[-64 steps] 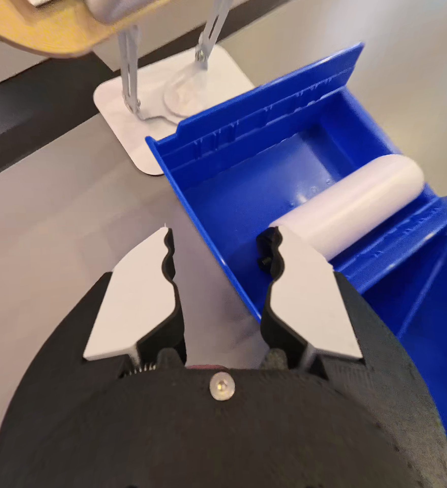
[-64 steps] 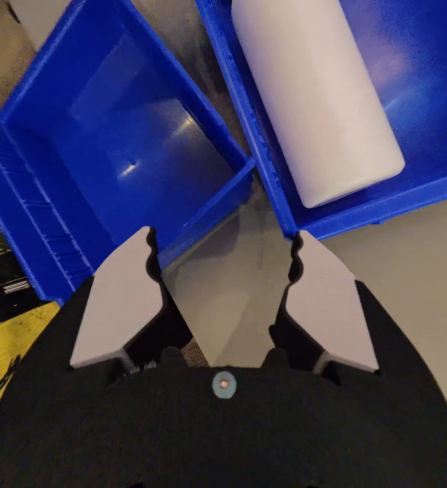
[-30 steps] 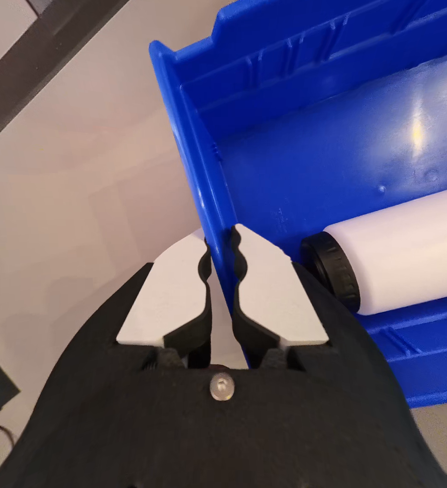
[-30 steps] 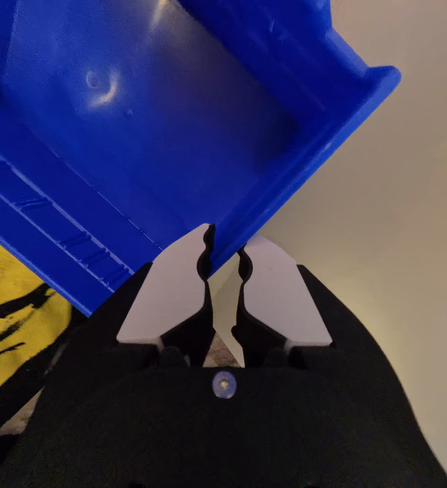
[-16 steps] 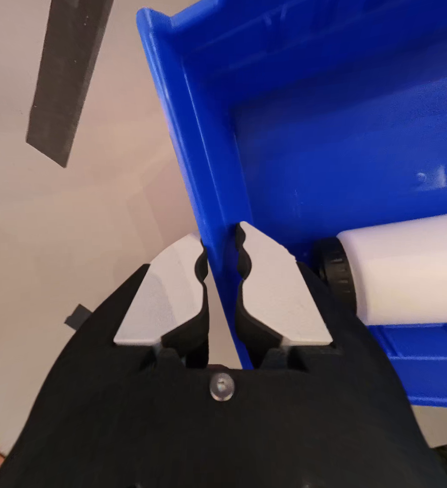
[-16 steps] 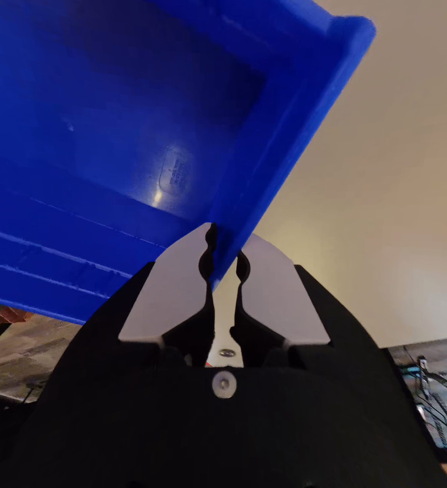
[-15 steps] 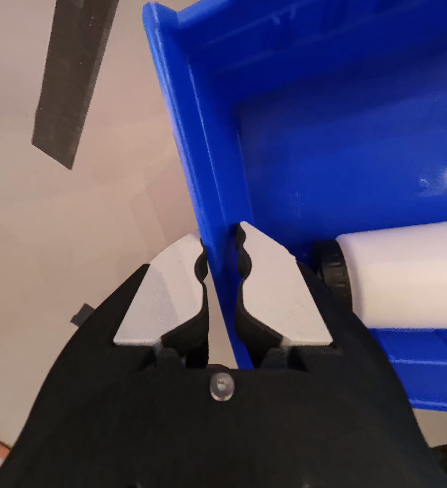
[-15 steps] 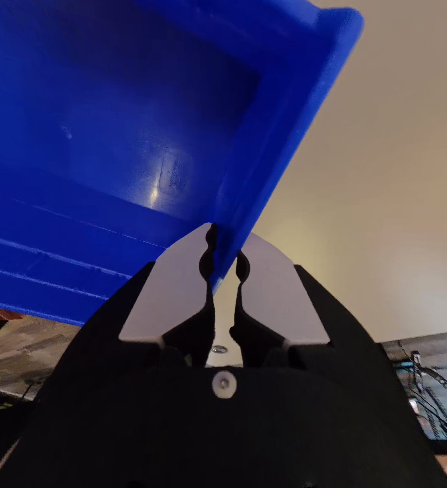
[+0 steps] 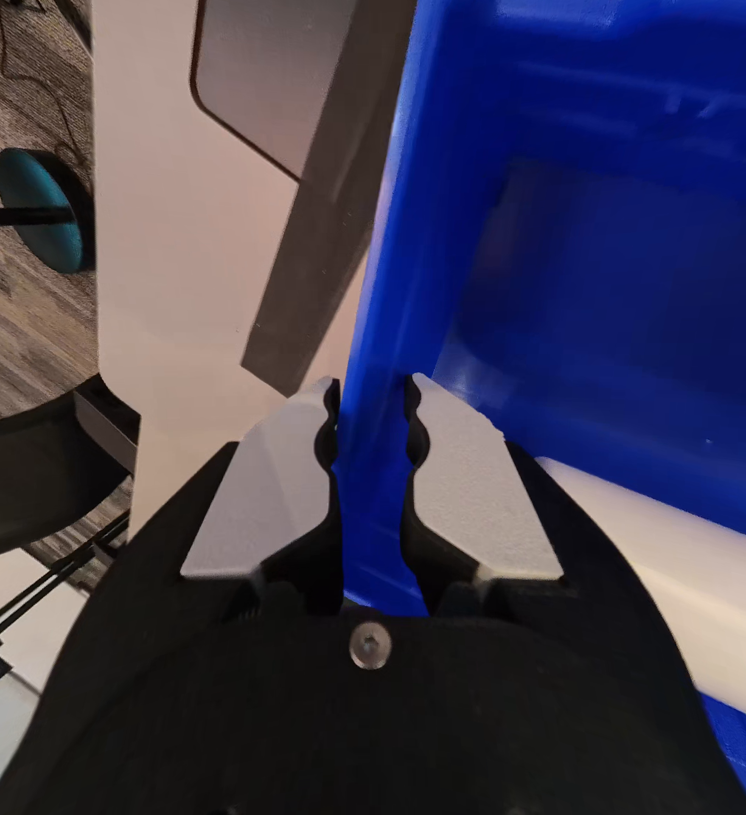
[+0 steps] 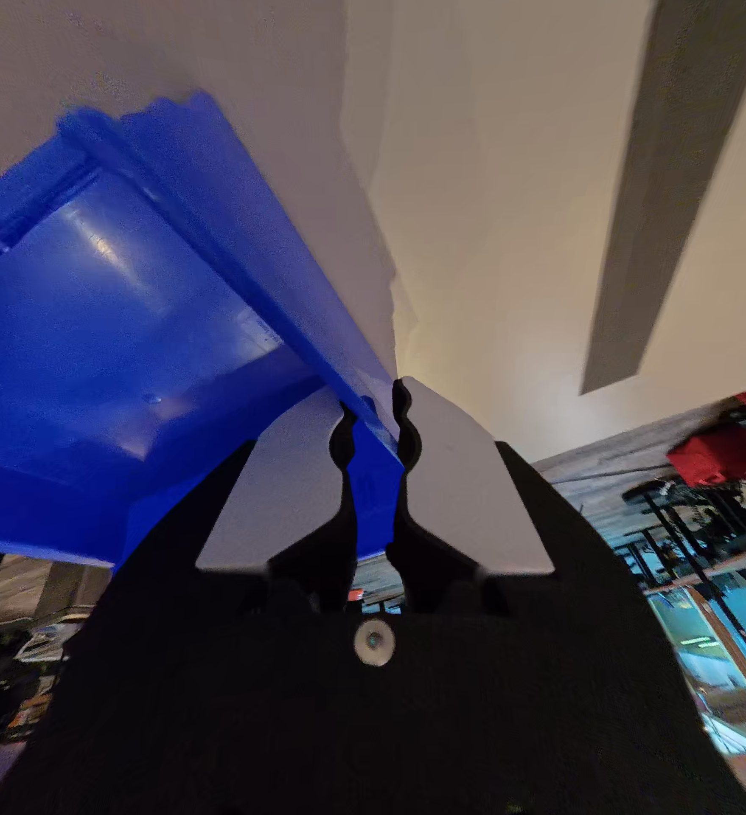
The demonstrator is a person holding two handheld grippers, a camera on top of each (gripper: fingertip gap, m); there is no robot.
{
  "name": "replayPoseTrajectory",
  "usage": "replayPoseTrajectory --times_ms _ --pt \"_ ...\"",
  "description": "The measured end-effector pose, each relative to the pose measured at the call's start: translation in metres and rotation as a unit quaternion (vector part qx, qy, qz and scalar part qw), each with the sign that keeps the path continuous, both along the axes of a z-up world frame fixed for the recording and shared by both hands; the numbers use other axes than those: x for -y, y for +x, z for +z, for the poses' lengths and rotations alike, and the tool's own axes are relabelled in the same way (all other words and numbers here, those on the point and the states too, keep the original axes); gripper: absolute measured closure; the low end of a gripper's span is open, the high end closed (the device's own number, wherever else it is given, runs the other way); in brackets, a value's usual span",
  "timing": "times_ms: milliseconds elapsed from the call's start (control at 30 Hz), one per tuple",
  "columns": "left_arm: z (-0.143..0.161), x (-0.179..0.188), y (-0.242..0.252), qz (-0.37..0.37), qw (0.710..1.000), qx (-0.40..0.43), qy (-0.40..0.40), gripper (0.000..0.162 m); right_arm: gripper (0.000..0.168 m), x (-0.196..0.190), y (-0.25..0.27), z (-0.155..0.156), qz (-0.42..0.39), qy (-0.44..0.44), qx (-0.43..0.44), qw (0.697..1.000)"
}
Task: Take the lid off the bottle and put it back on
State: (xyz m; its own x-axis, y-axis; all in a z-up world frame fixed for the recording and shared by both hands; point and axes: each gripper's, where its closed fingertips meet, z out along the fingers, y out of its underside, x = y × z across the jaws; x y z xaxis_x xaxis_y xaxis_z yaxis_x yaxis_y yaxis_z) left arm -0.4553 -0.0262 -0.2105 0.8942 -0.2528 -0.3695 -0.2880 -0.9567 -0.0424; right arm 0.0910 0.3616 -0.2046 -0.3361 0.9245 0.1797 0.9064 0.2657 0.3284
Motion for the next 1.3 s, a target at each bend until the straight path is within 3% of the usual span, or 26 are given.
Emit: replayPoseTrajectory --times_ms 367,533,1167,1233,1300 --pt "-0.001 -0.051 -0.036 0.001 1.0 -0.026 0.007 0.13 0.147 -0.106 -0.084 -0.001 -0.018 0.076 -0.045 0.996" --pt "-0.001 -0.058 -0.044 0.0 0.999 -0.038 0.011 0.128 0.145 -0.128 -0.108 0.0 0.0 0.107 -0.043 0.993" --pt "0.001 -0.075 -0.059 0.005 0.997 -0.075 0.02 0.119 0.138 -0.146 -0.122 0.004 -0.021 0.156 -0.065 0.985" --pt "0.016 -0.073 -0.065 0.021 0.993 -0.116 0.032 0.104 0.132 -0.144 -0.126 0.019 0.0 0.185 -0.114 0.976" --pt "0.033 -0.072 -0.059 0.047 0.99 -0.096 0.091 0.091 0.125 -0.136 -0.126 0.042 0.003 0.209 -0.165 0.964"
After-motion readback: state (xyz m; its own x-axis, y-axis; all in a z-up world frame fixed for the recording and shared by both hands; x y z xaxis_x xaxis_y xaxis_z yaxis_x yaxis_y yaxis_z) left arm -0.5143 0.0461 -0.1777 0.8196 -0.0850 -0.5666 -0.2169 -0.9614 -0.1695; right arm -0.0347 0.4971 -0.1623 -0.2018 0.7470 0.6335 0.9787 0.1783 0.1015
